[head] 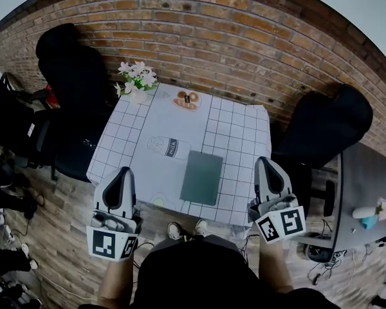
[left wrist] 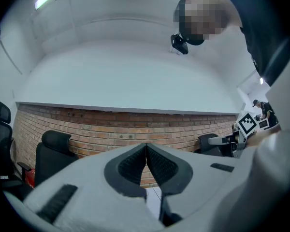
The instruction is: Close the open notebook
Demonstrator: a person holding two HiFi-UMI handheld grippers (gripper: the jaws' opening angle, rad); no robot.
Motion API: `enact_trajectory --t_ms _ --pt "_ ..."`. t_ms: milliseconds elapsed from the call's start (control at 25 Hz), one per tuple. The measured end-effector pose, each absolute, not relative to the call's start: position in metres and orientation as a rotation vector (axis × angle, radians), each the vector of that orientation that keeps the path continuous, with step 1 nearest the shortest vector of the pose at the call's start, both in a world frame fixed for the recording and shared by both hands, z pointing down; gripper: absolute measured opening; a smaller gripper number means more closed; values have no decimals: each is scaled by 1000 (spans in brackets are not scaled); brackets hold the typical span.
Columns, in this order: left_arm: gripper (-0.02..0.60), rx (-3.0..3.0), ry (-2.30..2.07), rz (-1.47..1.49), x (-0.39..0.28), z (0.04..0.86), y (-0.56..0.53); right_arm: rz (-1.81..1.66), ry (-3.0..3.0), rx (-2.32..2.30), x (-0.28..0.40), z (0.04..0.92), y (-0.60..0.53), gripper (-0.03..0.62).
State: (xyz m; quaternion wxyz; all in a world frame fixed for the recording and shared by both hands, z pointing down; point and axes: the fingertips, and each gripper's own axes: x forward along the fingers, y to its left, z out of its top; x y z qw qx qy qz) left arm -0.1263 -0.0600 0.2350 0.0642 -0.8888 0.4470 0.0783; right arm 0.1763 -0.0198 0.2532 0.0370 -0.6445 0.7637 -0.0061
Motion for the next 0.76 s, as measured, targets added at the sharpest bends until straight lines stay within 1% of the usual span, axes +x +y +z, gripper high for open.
enact_trajectory --t_ms 760 --pt "26 -2675 1344 234 -123 236 -54 -29 2334 -1943 175 247 -19 14"
